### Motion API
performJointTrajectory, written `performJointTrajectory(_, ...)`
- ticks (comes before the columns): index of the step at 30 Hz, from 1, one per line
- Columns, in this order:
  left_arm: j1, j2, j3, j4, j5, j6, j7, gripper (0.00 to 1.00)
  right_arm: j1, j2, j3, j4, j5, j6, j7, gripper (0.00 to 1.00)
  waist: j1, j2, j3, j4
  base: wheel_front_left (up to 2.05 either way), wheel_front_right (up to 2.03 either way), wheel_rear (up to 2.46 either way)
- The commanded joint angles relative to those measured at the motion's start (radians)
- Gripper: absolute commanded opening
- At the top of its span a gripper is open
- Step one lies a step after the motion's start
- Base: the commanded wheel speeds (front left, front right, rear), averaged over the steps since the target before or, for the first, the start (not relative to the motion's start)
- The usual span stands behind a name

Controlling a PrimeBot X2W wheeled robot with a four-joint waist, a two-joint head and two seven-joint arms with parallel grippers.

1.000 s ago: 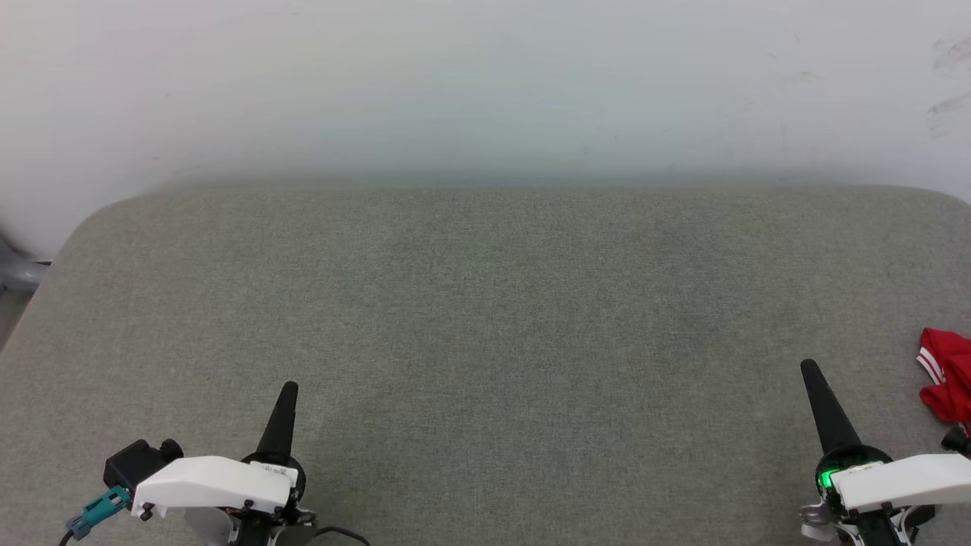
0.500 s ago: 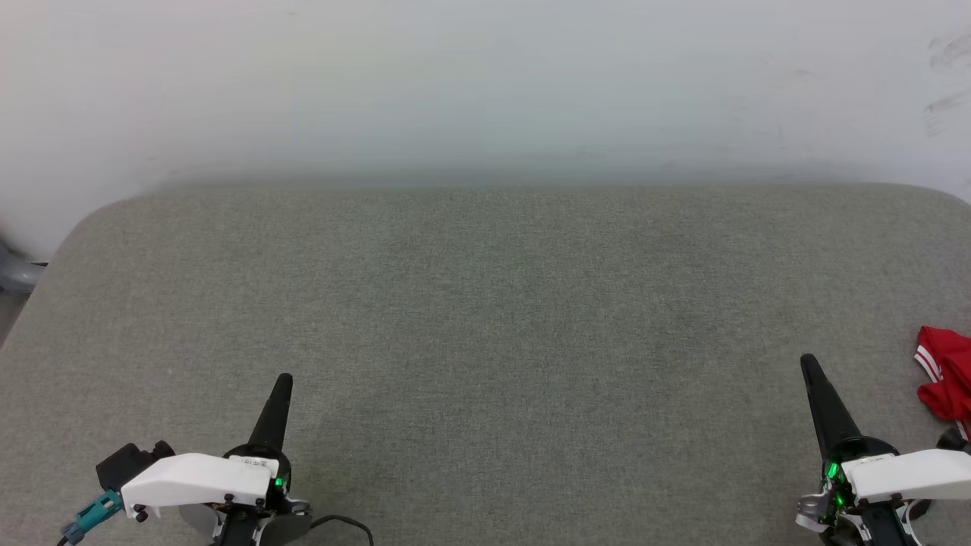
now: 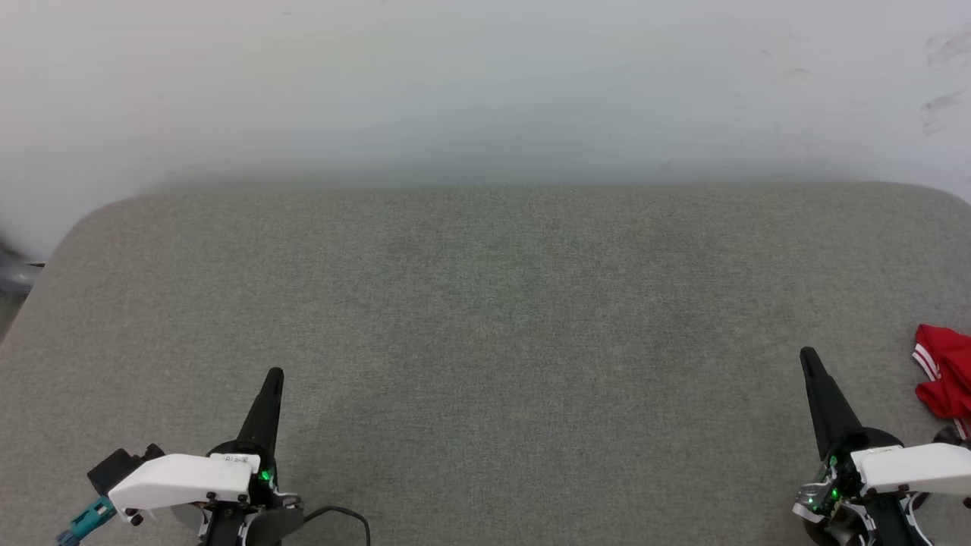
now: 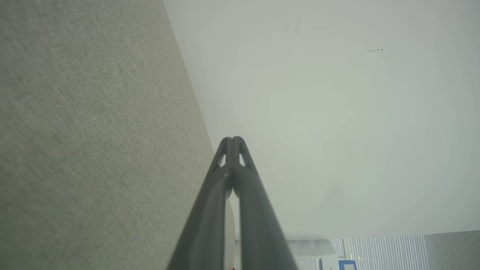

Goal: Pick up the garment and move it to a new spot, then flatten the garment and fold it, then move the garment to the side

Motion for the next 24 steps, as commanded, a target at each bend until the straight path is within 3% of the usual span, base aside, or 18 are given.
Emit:
performJointTrajectory(1,-0.017,-0.006,0.008,0.0,-0.019,-0.01,0.008,0.0,-0.019,0.0,-0.001,0.004,0.022,0.0,0.004,0.0,-0.0001,0.0,0.0,0.0,0.0,0.0,0.0)
performJointTrajectory(24,-0.025,-0.023,0.053,0.009,-0.154,-0.037,0.05,0.0,-0.05,0.002,-0.002,0.049,0.18,0.0,0.014,0.0,-0.0001,0.0,0.002,-0.007,0.0,0.0,0.0)
